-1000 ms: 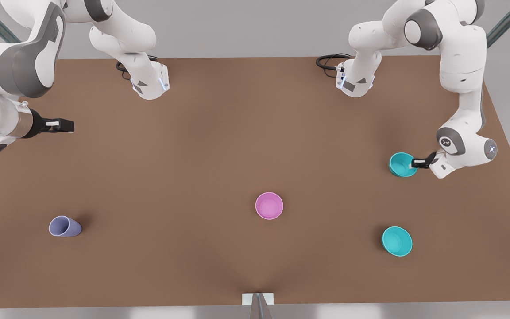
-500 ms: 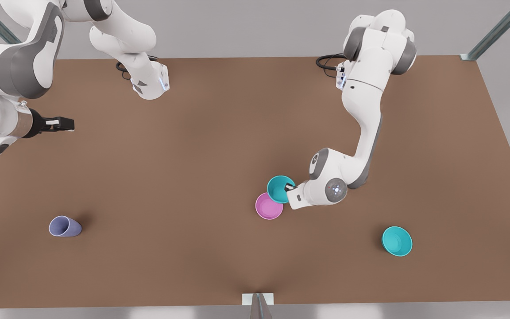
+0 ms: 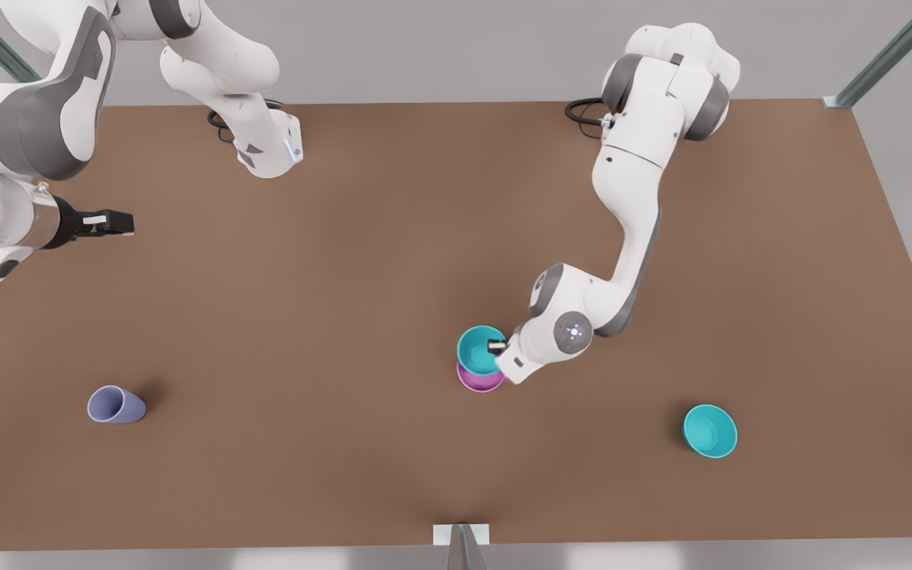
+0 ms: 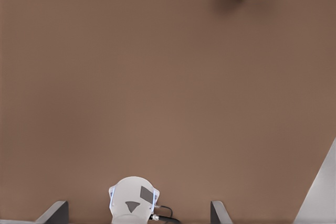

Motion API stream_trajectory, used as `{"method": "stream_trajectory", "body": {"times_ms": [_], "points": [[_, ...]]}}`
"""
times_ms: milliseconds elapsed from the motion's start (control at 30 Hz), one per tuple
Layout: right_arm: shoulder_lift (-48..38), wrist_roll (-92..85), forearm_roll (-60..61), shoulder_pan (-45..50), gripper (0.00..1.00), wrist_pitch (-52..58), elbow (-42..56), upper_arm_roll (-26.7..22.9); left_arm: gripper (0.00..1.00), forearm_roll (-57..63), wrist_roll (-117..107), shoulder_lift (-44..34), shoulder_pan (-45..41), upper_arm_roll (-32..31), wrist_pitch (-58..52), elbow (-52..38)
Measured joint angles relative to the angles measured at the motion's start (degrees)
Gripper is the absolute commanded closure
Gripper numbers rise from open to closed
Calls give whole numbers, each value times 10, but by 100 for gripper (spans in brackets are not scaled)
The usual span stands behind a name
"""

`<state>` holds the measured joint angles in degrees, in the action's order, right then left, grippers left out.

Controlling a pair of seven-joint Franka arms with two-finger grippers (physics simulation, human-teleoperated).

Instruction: Stack the blue bowl on the pink bowl

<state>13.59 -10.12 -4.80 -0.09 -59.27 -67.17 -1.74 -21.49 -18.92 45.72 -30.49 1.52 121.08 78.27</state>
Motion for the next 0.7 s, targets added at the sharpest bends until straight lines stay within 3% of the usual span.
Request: {"method": "stream_trajectory", "body": {"times_ms": [633,667,700], "points": [[-1,-5,1,2,0,2,1,-12,79,-9,-131,1,3,-1,34,1],[-1,-6,1,1,0,2,1,-13,0,-9,-134,1,3,0,36,1],[-1,-6,1,1,0,3,0,-13,0,-12,-135,1,3,0,37,1]]}}
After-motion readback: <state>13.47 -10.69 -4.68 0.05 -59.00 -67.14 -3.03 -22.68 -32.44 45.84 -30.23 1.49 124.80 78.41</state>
